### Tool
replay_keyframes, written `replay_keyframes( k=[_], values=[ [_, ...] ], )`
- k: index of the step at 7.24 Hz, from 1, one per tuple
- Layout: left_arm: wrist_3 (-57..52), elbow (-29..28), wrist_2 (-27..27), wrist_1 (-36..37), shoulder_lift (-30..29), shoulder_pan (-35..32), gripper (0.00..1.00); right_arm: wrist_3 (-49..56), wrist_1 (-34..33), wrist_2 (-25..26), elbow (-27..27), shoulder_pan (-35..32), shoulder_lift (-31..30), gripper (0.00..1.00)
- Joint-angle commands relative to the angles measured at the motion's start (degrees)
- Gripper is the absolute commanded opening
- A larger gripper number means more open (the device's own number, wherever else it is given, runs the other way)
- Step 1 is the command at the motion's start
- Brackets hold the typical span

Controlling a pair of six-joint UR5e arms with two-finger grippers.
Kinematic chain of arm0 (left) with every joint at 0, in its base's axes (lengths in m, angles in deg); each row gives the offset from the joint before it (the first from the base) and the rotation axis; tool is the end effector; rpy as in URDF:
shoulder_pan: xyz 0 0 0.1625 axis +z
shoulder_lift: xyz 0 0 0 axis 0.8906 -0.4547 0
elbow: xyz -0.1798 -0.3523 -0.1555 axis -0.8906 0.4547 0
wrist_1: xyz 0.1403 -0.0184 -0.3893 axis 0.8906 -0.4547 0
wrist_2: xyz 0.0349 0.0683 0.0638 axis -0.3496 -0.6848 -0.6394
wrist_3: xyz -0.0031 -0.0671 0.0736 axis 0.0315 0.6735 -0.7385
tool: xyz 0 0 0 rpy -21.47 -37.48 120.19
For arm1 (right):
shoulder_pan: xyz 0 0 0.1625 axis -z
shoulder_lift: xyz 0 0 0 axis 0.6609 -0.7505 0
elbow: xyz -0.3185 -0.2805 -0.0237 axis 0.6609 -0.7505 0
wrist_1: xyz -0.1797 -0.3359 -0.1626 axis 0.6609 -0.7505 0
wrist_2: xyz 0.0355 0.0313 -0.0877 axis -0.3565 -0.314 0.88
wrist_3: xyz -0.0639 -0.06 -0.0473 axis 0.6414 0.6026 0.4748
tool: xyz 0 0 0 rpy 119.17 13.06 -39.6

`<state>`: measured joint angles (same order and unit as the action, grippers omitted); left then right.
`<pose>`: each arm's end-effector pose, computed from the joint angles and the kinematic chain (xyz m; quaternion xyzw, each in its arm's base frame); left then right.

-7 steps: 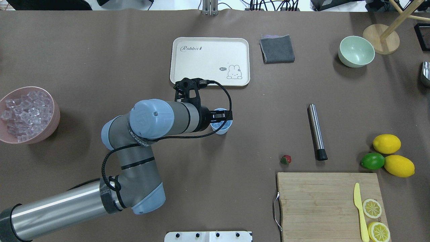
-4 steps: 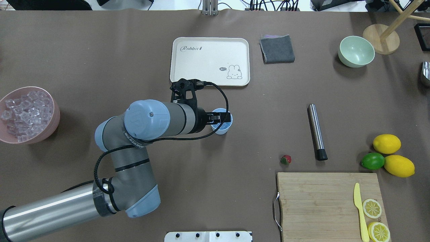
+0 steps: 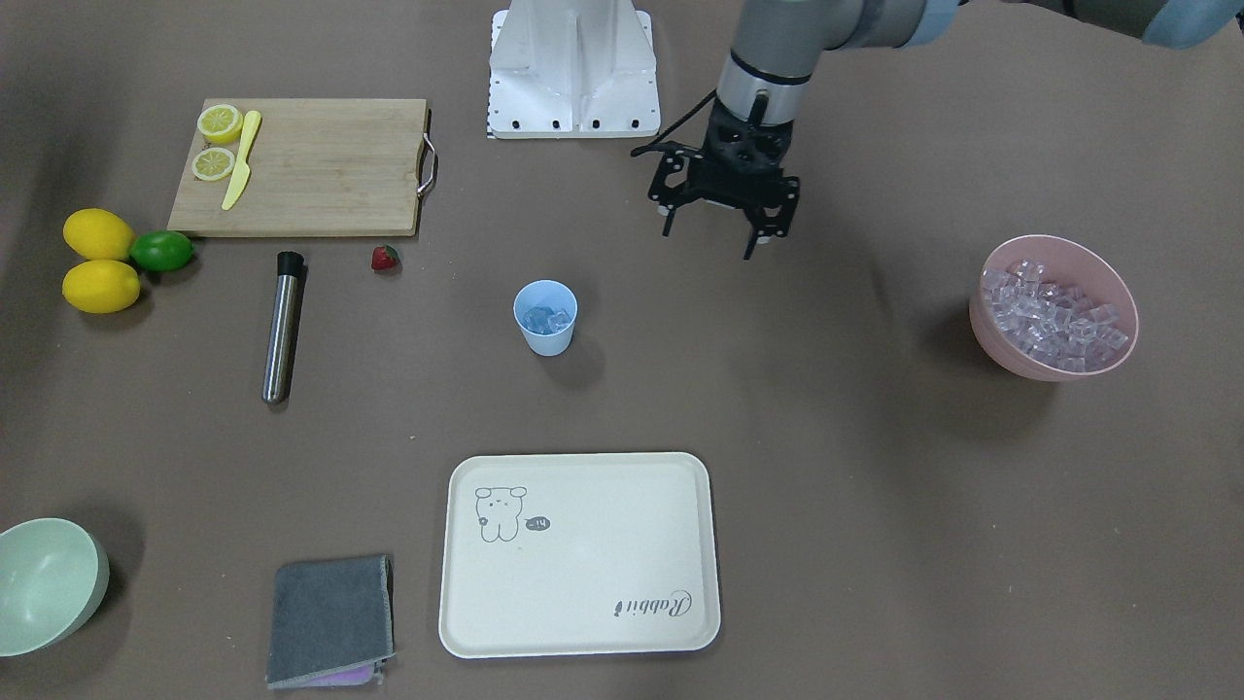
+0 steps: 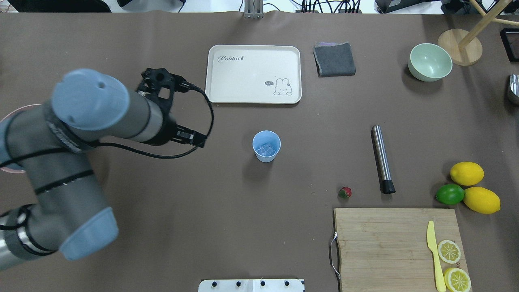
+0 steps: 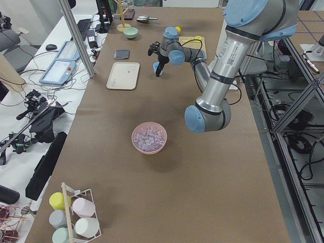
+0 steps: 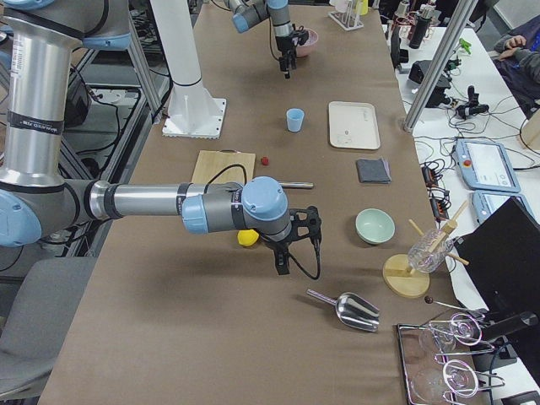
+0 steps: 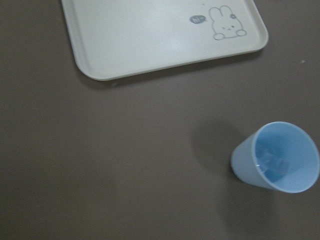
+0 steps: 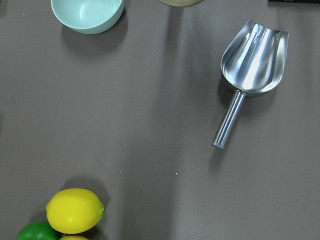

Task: Mash ice and strawberries in cup
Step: 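Withdraw the left arm back beside the pink ice bowl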

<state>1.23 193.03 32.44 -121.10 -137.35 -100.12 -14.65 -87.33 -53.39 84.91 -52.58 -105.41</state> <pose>0.3794 -0.4200 0.2108 0.1797 0.4129 0.1053 0.8867 0.0832 -0.4057 0.5930 0.1016 -0.4306 -0.0178 0.8966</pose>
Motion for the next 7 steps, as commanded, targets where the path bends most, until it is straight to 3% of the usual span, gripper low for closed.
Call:
replay_keyframes(
  k=[1, 2, 4, 6, 7],
  values=[
    [-18.7, 6.0, 10.8, 3.8, 11.6, -13.7, 0.99, -4.8, 0.1, 0.1, 1.6, 0.5, 0.2, 1.0],
    [-28.9, 5.8, 14.4, 3.8, 16.3, -20.7, 0.99, -7.2, 0.1, 0.1, 2.8, 1.4, 0.2, 1.0],
    [-44.3, 4.0, 15.8, 3.7, 24.4, -32.5, 0.99, -19.7, 0.4, 0.4, 7.4, 7.7, 0.6, 1.0],
    [-49.7, -2.8, 22.7, 3.7, 29.6, -40.8, 0.99, -37.5, 4.0, 2.7, 8.7, 15.9, 5.9, 1.0],
    [-52.9, -3.9, 23.2, 2.6, 30.9, -43.9, 0.99, -45.4, 4.0, 5.4, 8.7, 21.3, 9.9, 1.0]
  ],
)
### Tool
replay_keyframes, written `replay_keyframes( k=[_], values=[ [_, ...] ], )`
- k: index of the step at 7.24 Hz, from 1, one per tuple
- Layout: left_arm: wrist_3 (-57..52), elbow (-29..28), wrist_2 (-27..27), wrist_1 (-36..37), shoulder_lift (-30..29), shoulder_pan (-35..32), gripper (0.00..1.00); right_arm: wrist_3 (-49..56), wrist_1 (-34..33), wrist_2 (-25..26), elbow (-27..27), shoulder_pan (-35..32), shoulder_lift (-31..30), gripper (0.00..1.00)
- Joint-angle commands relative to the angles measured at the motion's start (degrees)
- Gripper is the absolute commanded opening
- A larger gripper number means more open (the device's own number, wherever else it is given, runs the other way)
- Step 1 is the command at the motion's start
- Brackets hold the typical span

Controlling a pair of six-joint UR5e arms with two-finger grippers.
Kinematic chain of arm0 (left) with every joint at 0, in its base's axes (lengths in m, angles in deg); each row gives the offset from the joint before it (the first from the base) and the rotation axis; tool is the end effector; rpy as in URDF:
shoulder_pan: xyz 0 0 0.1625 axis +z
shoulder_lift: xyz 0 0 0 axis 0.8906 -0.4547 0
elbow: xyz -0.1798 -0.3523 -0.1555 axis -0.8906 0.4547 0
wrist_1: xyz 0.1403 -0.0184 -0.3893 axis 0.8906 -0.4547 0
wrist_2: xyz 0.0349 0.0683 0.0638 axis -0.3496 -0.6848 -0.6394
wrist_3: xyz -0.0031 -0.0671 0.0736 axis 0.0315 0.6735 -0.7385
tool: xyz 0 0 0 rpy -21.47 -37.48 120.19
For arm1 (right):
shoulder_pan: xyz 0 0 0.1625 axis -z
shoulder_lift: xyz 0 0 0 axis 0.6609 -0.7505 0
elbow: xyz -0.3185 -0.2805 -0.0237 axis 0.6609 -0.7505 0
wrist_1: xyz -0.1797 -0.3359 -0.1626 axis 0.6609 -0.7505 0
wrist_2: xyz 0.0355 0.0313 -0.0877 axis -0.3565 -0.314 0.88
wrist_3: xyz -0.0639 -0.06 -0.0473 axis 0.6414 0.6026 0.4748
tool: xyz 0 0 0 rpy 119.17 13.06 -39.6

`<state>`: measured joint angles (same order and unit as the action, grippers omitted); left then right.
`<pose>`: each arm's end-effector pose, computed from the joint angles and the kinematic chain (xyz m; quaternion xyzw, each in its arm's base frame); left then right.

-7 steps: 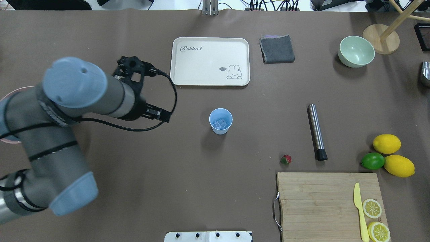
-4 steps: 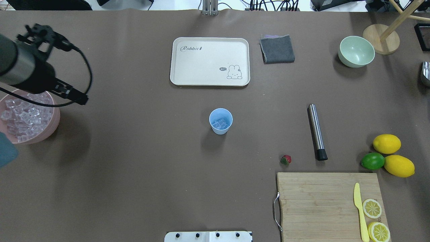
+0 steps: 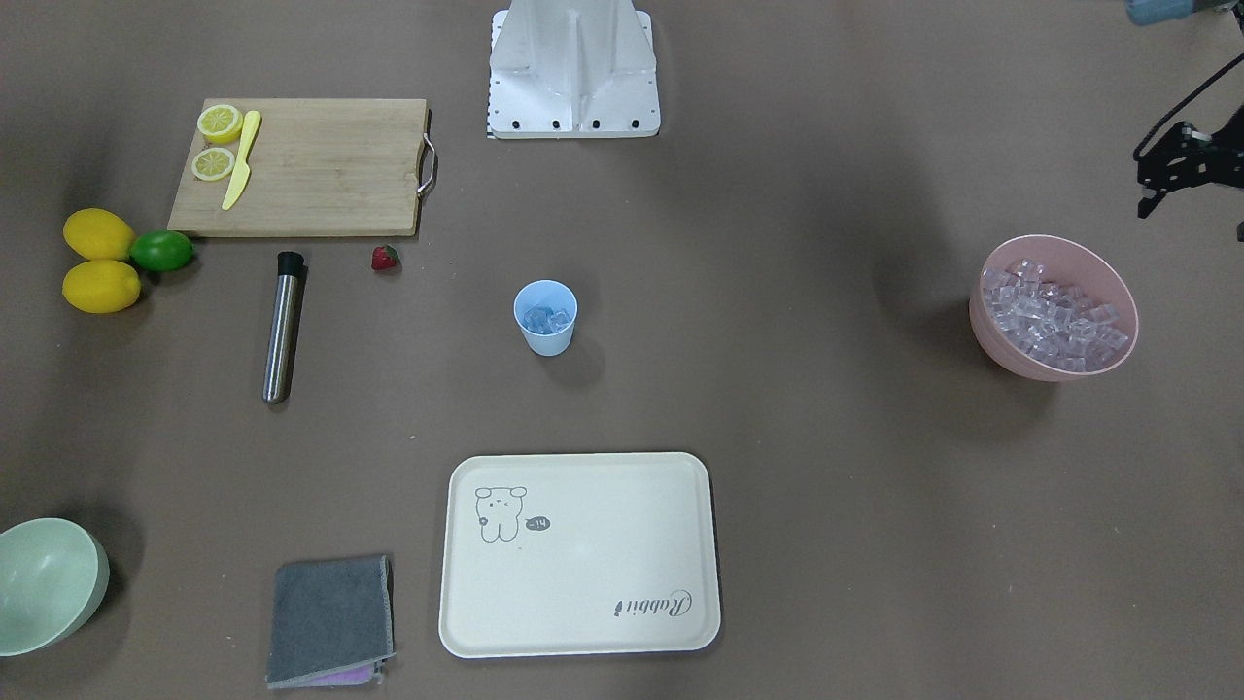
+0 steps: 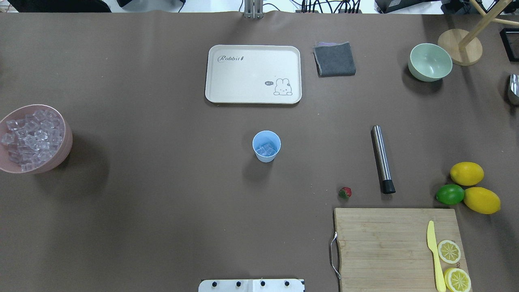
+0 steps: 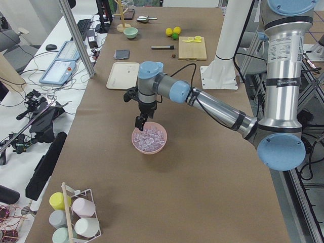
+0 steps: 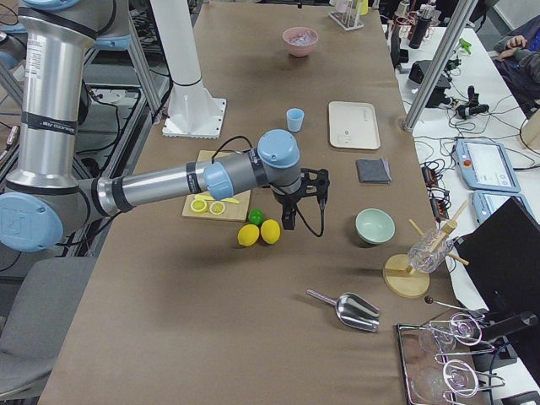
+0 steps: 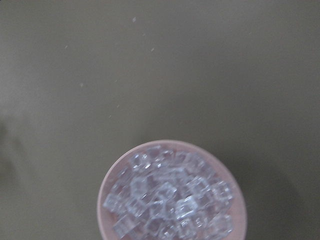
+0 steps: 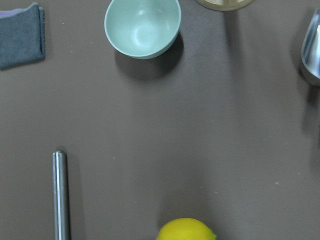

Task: Mash ice and strawberries in cup
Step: 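Withdraw the left arm back beside the pink ice bowl, then move the right gripper down to the red strawberry and grasp it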

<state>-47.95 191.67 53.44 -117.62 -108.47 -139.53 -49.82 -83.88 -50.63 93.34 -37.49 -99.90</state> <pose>0.0352 -0.4622 0.4770 0.1160 0.3290 0.1748 0.9207 -0.0284 -0.4450 0.4750 0.0479 -0.4559 0.0774 0.8853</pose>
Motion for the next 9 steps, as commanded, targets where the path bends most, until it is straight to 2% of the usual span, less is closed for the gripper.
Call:
replay_keyframes(
  k=[1, 2, 3, 4, 5, 7, 9],
  values=[
    [-4.0, -2.9, 2.2, -0.7, 2.3, -4.7, 0.99, -14.5, 0.5, 4.0, 0.1, 11.2, 8.3, 1.0],
    [-3.7, -3.1, 2.2, -0.7, 1.8, -4.6, 0.99, -20.1, 0.3, 4.0, 0.1, 16.8, 13.0, 1.0],
    [-3.7, -3.5, 2.2, -0.9, 1.6, -4.6, 0.99, -26.0, 0.6, 7.1, 0.0, 22.0, 16.1, 1.0],
    [-3.7, -3.8, 2.2, -1.0, 1.5, -4.5, 0.99, -27.5, 0.7, 9.8, -0.6, 27.4, 18.3, 1.0],
    [-3.7, -3.9, 2.2, -1.1, 1.5, -4.3, 0.99, -27.5, 0.7, 14.2, -3.5, 30.2, 20.8, 1.0],
    [-3.9, -4.6, 2.3, -1.2, 1.6, -4.2, 0.99, -27.6, 0.0, 25.5, -3.9, 36.9, 20.9, 1.0],
    [-4.1, -5.0, 2.3, -1.3, 1.7, -4.0, 0.99, -29.7, 0.0, 26.8, -3.7, 41.0, 20.8, 1.0]
  ],
)
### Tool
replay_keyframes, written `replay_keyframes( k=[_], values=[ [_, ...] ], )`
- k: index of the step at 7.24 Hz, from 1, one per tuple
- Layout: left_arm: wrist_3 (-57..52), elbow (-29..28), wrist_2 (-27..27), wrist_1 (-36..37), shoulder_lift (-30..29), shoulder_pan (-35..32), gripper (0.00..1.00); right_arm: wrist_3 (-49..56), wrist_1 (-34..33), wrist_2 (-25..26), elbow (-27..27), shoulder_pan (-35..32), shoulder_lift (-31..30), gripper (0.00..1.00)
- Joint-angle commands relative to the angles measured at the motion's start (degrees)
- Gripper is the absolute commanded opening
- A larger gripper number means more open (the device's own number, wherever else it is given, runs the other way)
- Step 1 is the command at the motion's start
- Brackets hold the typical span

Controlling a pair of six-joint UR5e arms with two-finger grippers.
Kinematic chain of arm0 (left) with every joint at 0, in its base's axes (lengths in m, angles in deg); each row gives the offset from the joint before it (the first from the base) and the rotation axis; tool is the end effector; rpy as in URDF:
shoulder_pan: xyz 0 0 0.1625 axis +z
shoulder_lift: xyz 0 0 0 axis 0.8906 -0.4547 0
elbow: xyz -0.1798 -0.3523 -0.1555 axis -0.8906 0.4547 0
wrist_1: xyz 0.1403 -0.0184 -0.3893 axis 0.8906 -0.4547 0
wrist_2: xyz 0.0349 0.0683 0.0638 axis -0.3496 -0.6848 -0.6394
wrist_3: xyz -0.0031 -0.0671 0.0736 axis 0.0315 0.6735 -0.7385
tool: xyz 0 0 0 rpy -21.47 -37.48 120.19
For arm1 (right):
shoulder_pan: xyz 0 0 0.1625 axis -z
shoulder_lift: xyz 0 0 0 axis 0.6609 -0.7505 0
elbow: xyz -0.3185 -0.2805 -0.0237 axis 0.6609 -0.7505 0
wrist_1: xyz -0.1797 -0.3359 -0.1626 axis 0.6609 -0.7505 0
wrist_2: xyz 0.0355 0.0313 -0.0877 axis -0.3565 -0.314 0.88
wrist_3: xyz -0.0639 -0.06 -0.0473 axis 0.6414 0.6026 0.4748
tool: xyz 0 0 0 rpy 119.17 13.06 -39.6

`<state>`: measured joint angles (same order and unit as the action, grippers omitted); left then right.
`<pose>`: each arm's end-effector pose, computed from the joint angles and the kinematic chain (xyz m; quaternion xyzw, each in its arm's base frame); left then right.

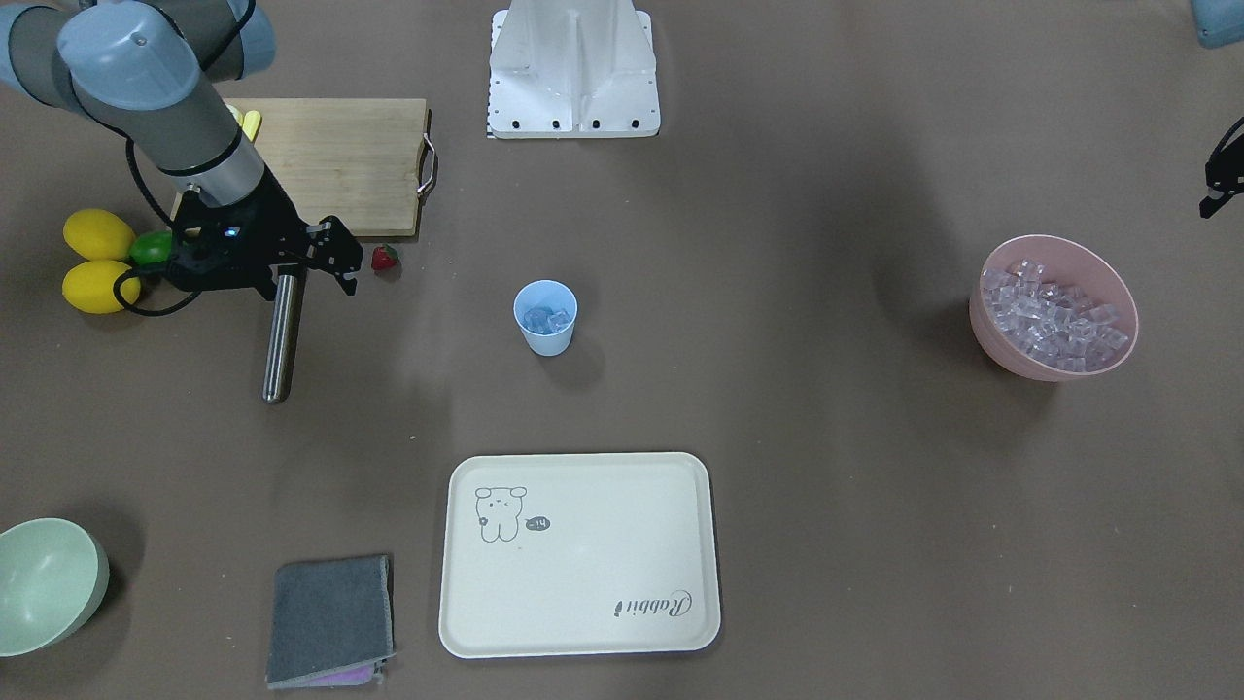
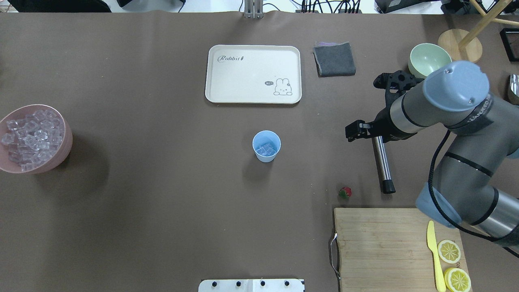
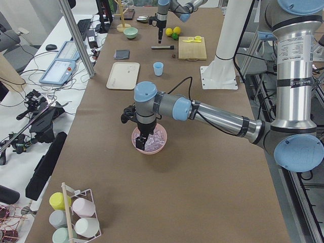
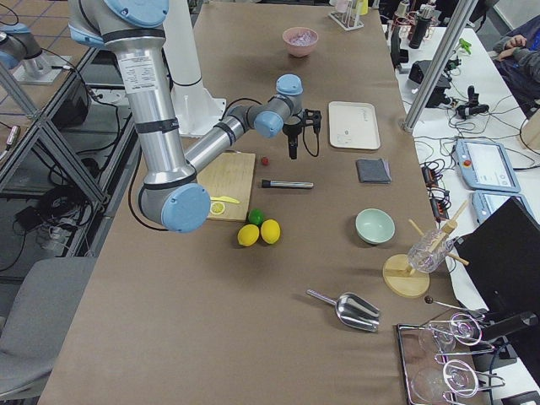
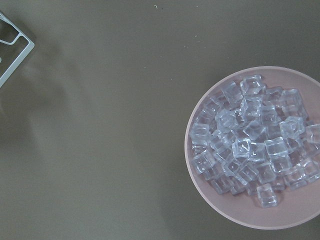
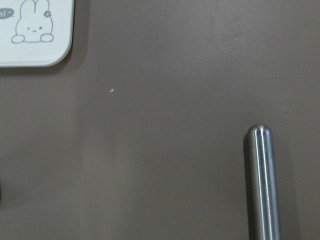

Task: Mash ice and strawberries in cup
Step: 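Move the right gripper down to the red strawberry and grasp it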

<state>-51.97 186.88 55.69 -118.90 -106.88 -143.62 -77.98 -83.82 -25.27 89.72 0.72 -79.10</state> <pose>0.0049 -0.4612 0.5253 0.0959 0.3390 0.1623 0.9217 -0.3635 -0.4351 0.3429 0.0548 -0.4172 0.0231 0.9069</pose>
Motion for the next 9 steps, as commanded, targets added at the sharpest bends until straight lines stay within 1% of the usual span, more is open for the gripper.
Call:
replay_keyframes(
  k=[1, 4, 6, 8, 9],
  values=[
    [-0.1, -0.2, 0.0, 0.0, 0.1, 0.1, 0.99, -2.4, 0.0, 3.4, -0.6, 4.9, -0.1, 1.0],
    [-0.2, -0.4, -0.1, 0.0, 0.2, 0.2, 0.99, -6.9, -0.1, 4.5, -0.7, 10.2, -1.2, 0.99],
    [-0.2, -0.4, -0.1, 0.0, 0.3, 0.2, 0.99, -8.4, -0.5, 4.8, -1.2, 12.3, -1.5, 0.98],
    [-0.2, -0.3, 0.0, 0.0, 0.4, 0.2, 0.99, -8.4, -0.9, 7.0, -1.3, 13.7, -1.3, 0.98],
    [-0.2, -0.4, -0.1, 0.0, 0.4, 0.2, 0.99, -8.4, -0.8, 7.0, -1.3, 13.9, -0.9, 0.97]
  ],
)
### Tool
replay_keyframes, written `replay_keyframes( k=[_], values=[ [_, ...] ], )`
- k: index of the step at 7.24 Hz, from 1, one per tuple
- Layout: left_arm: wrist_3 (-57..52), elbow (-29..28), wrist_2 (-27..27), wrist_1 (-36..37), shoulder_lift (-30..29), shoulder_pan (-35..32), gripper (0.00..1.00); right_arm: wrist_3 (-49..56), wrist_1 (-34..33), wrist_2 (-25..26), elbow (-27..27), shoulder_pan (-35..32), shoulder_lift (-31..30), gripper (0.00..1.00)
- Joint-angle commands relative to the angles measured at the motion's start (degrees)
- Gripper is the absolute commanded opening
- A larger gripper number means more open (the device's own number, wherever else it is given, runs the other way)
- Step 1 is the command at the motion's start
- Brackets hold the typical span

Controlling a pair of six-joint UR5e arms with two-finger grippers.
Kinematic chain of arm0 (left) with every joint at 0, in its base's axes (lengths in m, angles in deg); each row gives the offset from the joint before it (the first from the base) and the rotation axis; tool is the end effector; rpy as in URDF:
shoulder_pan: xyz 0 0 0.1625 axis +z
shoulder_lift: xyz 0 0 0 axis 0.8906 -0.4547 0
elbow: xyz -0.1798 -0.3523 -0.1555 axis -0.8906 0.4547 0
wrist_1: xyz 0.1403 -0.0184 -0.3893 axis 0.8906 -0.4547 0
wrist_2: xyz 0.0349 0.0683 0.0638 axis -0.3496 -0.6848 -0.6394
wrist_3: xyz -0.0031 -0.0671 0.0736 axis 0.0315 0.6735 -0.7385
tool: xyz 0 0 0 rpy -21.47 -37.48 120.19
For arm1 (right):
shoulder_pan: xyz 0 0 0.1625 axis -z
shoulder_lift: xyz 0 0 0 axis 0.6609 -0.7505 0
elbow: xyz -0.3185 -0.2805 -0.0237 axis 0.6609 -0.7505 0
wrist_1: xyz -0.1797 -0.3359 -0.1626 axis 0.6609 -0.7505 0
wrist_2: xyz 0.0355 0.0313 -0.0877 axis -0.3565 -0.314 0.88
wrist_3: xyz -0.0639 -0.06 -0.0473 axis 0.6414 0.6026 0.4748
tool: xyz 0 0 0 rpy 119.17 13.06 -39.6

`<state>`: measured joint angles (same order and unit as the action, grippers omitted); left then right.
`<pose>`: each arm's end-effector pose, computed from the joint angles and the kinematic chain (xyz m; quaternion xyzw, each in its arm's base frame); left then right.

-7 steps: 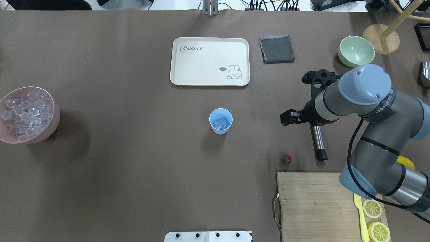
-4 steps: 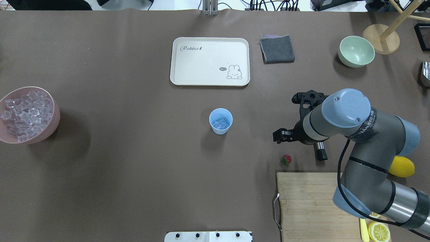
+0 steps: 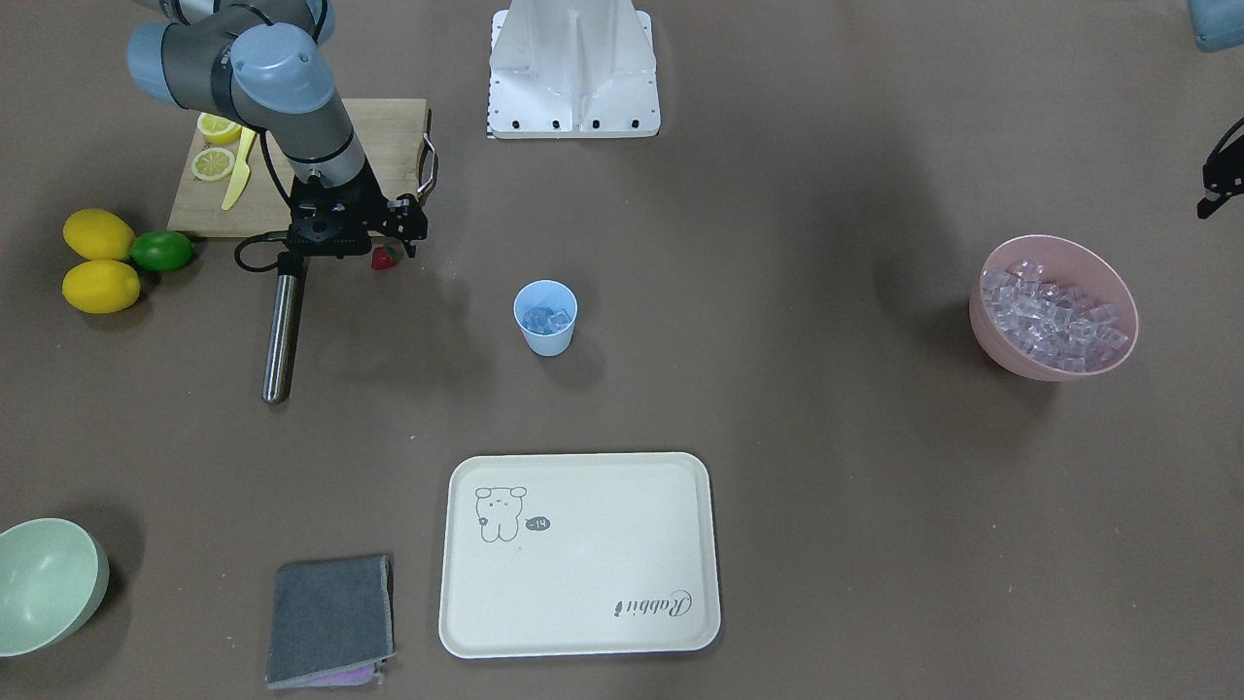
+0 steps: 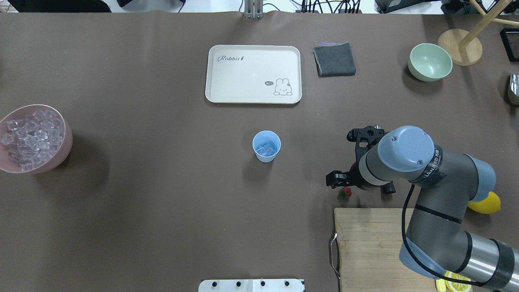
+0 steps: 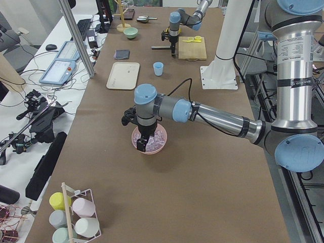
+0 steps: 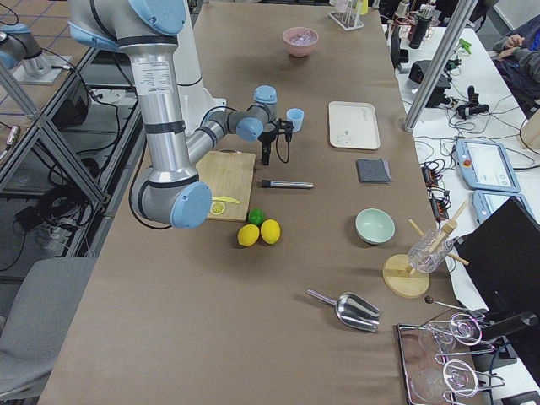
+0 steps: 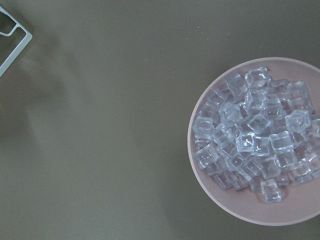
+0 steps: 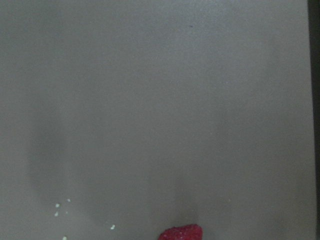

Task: Mash ice and strawberries in cup
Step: 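Move the right gripper down to the red strawberry and grasp it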

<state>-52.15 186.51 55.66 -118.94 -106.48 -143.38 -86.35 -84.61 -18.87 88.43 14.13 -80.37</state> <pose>0.0064 -0.4591 0.5316 0.0897 0.3389 0.1636 0.9221 -0.4527 -0.3497 0.3704 0.0110 -0.3794 0.0097 0.9251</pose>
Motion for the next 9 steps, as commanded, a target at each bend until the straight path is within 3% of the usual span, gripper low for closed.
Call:
replay_keyframes(
  k=[1, 5, 6, 8, 9],
  values=[
    [0.0, 0.0, 0.0, 0.0, 0.0, 0.0, 0.99, 0.2, 0.0, 0.7, -0.3, 0.7, 0.4, 0.94],
    [0.1, -0.3, 0.0, -1.7, 0.3, 0.1, 0.99, 0.2, 0.1, 0.7, -1.8, 1.3, 0.5, 0.9],
    [0.1, -0.3, 0.0, -1.7, 0.3, 0.0, 0.99, 0.2, 0.1, 0.6, -1.8, 1.3, 0.5, 0.78],
    [0.1, -0.3, 0.0, -1.8, 0.2, 0.1, 0.99, 0.4, -0.1, -0.2, -1.8, 1.3, 0.5, 0.13],
    [0.1, -0.3, 0.0, -1.8, 0.3, 0.1, 0.99, 0.4, -0.1, -0.6, -1.5, 1.2, 0.4, 0.0]
  ],
)
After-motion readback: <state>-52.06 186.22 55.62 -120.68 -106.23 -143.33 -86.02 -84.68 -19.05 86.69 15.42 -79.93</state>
